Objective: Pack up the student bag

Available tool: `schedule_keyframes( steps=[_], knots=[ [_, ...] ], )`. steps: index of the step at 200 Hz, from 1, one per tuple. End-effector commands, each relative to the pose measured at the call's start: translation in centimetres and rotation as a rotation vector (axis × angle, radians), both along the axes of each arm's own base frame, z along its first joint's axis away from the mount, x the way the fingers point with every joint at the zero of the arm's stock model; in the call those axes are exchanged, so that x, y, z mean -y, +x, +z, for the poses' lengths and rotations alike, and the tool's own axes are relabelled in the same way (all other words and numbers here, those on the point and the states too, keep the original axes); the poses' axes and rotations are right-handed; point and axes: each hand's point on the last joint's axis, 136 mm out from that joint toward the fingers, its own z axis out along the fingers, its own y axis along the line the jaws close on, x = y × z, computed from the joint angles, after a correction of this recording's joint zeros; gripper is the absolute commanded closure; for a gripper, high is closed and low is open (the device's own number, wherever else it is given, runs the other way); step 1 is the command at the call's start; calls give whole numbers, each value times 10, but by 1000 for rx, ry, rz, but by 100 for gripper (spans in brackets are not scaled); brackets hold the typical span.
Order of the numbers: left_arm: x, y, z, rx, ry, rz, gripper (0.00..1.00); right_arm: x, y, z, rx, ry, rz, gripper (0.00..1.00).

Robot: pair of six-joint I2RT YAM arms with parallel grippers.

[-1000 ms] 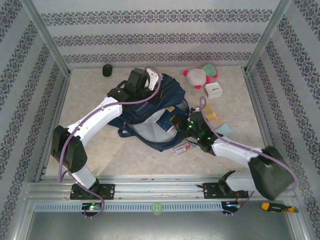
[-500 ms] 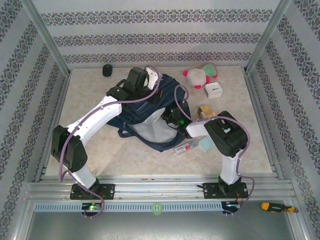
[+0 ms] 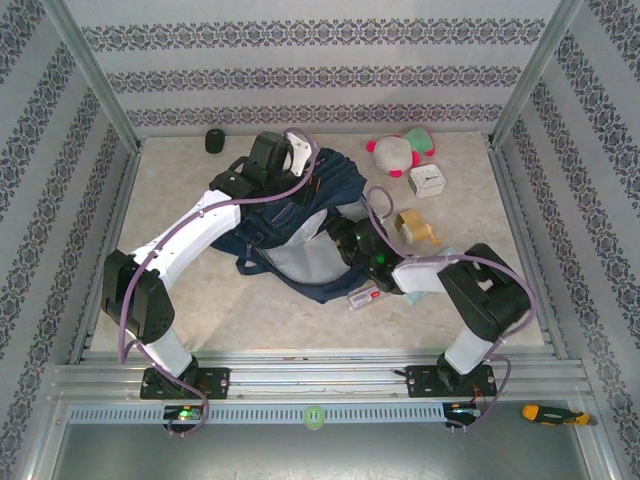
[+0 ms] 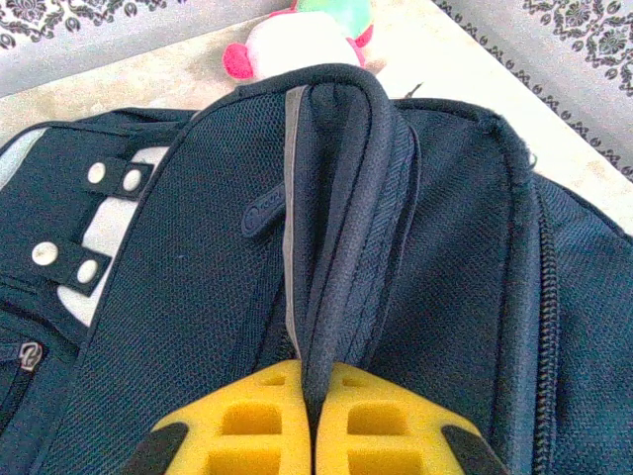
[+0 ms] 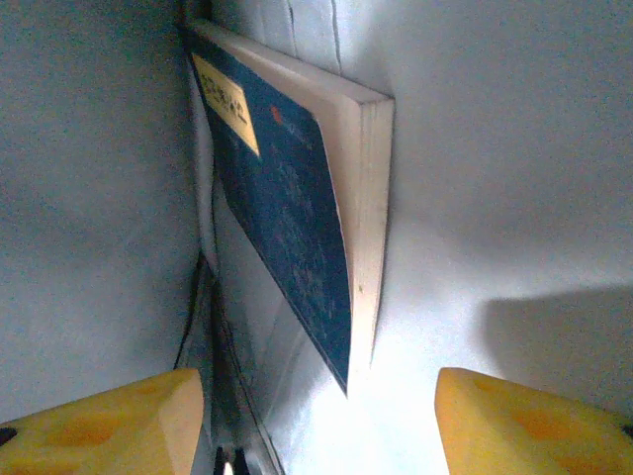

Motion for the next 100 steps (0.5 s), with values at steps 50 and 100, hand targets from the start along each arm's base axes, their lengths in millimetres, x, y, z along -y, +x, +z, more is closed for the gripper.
schedule_keyframes(
  steps=[50,100],
  knots=[
    [0,0,-17,37,-14,-45,100,42,-69,89,258,-358,254,39],
    [17,-28,-53,-59,-4,-172,70,58,-97,148,511,-614,447,38]
  ],
)
